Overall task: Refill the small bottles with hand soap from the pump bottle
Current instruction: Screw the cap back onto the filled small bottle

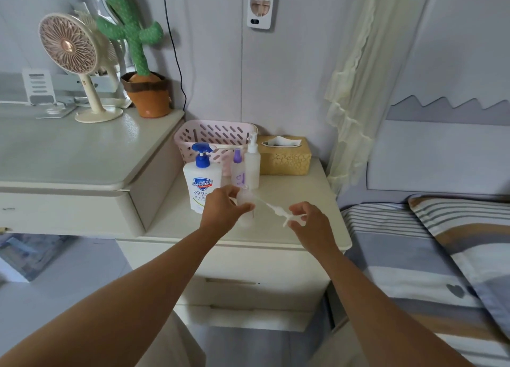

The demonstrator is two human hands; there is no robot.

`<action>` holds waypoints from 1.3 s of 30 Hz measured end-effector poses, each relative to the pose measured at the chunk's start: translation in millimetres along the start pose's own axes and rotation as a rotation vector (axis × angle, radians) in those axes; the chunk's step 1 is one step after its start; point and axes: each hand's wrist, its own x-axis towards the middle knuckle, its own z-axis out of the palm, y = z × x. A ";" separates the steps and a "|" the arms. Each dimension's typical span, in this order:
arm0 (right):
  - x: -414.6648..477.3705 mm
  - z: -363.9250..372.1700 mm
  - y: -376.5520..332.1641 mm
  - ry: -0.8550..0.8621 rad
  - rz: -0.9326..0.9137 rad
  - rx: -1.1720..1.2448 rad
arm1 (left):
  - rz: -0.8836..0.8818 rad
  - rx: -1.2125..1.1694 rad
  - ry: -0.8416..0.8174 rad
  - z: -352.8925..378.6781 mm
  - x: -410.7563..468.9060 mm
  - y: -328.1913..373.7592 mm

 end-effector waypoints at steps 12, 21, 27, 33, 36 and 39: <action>38.0 6.9 -10.3 -0.266 -0.163 -0.307 | 0.020 0.073 -0.040 11.2 10.3 -5.5; 39.6 2.5 -3.9 -0.355 -0.278 -0.425 | 0.028 0.083 -0.041 11.4 11.7 -7.2; 38.2 2.0 0.0 -0.342 -0.351 -0.522 | 0.029 0.093 -0.048 10.3 13.4 -5.8; 34.2 -2.3 -1.7 -0.271 -0.441 -0.568 | 0.024 0.093 -0.048 10.1 13.1 -6.4; 33.2 -6.8 -3.9 -0.188 -0.467 -0.538 | 0.024 0.093 -0.042 10.5 12.3 -6.5; 31.4 -12.9 -8.4 -0.109 -0.473 -0.457 | 0.021 0.094 -0.041 10.3 12.5 -6.4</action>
